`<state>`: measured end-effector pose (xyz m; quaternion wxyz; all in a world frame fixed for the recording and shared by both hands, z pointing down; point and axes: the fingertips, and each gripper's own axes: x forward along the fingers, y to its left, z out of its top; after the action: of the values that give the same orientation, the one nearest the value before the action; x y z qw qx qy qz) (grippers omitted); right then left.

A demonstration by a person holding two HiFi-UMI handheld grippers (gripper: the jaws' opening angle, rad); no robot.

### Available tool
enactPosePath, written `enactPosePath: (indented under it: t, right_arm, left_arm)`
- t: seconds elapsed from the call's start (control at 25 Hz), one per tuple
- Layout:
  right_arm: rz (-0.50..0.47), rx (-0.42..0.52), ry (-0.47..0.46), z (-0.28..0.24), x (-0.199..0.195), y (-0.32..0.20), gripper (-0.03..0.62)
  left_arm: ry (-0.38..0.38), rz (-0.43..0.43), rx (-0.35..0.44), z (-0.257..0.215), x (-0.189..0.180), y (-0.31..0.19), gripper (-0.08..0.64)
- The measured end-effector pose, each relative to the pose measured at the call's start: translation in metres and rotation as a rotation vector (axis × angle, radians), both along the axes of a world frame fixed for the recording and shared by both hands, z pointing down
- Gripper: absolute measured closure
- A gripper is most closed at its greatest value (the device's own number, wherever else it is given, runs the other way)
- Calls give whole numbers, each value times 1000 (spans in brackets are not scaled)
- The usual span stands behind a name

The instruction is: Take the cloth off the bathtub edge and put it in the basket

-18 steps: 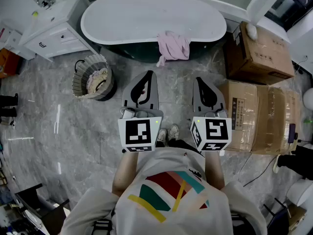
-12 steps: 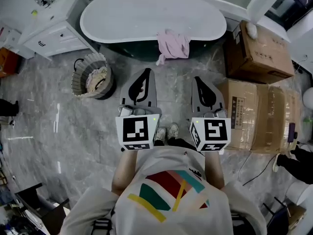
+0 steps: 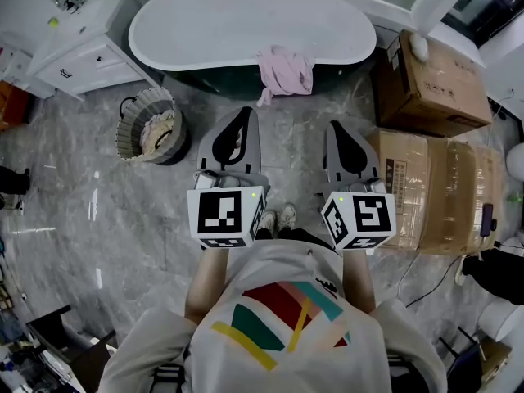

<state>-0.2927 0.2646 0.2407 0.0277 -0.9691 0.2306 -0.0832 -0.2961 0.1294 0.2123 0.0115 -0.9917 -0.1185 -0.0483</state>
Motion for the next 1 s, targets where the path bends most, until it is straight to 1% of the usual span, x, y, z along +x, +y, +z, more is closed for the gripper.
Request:
enactPosePath:
  t: [0.04,0.12,0.24,0.44,0.52,0.72,0.88,1.0]
  right_arm:
    - [-7,6,2,-1,2,1,581]
    - [-13,-12,9,0,4,3,581]
    - [-10,-43,6,3,10,7,581]
    - [-30,-10,-2,10,16,15,581]
    - [-31,-1,-3,13,18,19,580]
    - [-28,-12,-10,15,25,30,581]
    - [-46,-14,-10,18,28,26,581]
    - [-43,-39,2,22,35,29,581]
  left_arm:
    - [4,-1,2,-1,2,2,541]
    - [9,-2,9,-3,5,5,541]
    - [-2,9,-12,-2,10,12,541]
    - [-5,2,-36,4,14,18,541]
    - [-16,0,-61,9,15,20,541]
    - [-41,-17,-83,21,15,22,541]
    - [-44,-17,-124,29,26,19,541]
    - [-40,-9,-140,35,41,22,541]
